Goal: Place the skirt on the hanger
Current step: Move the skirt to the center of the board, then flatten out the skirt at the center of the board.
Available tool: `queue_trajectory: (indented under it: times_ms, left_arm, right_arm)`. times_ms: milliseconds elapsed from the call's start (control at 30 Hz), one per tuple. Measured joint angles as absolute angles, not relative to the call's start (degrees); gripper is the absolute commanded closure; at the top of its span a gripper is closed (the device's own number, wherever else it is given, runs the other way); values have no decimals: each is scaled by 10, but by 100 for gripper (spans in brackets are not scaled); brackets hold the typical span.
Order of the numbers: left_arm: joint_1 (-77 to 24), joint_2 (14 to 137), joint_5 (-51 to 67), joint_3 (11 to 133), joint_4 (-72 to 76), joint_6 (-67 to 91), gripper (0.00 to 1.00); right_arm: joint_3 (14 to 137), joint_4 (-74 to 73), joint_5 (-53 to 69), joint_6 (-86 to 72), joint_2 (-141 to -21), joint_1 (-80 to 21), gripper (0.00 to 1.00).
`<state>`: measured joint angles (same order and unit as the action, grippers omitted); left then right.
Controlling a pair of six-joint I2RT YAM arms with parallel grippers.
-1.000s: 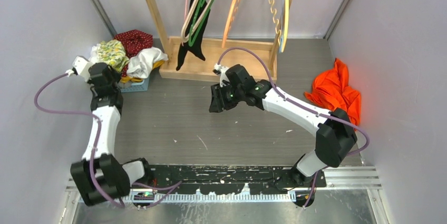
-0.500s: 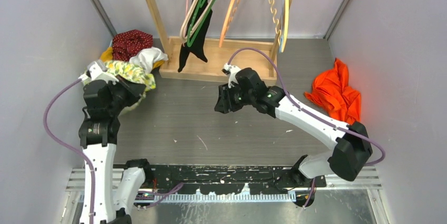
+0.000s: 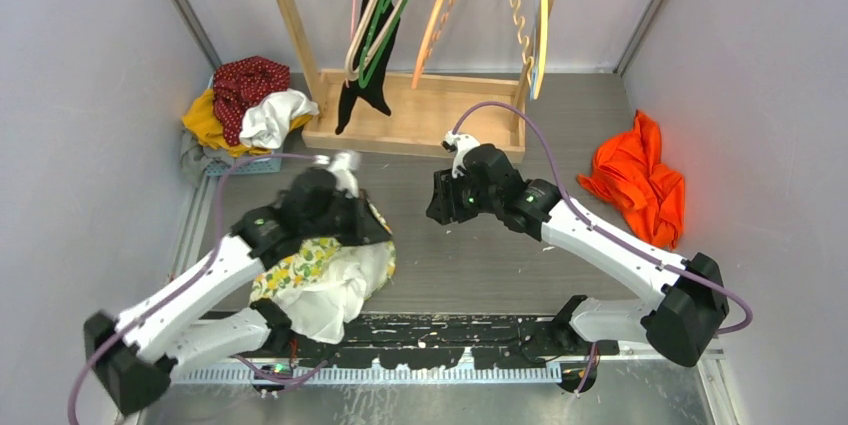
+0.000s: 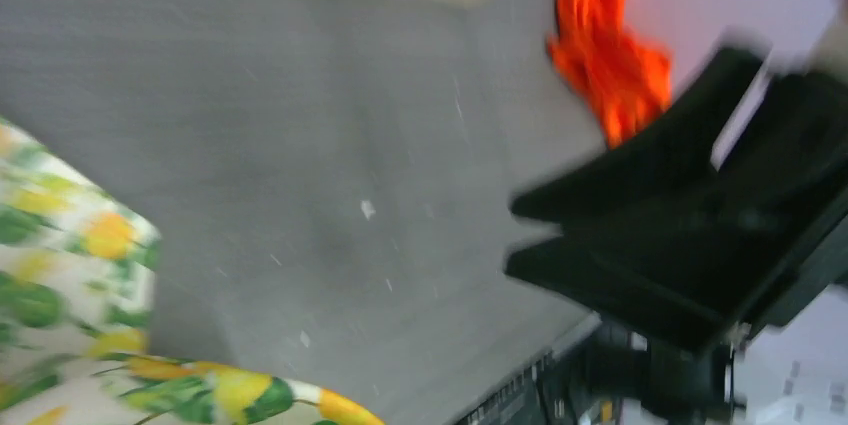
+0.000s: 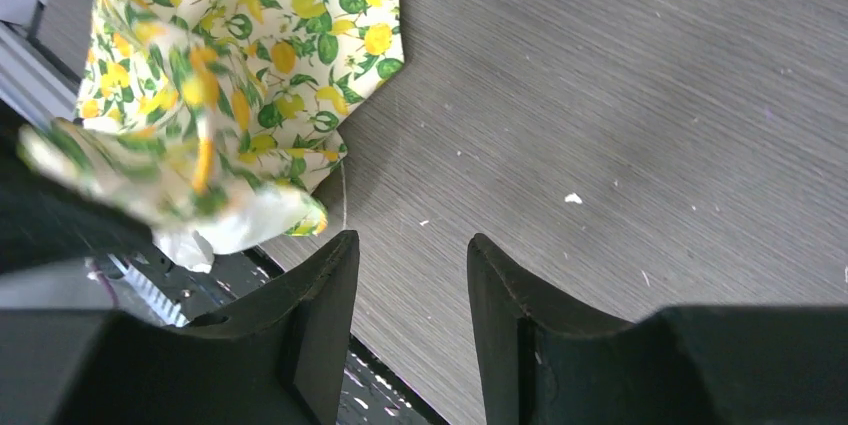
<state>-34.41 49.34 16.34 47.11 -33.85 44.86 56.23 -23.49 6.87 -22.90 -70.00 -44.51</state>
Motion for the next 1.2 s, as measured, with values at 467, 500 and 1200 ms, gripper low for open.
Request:
queue_trajectory:
  times_ms: [467, 500, 1200]
  left_arm:
    - [-625, 773, 113, 550, -209, 451, 55]
    - [-628, 759, 109, 550, -213, 449, 52]
    - [-496, 505, -220, 415, -477, 517, 27]
  right_arm:
    - [544, -303, 9, -229, -650, -387, 45]
    - [544, -303, 11, -229, -649, -385, 44]
    - [792, -151, 197, -264, -1090, -434, 28]
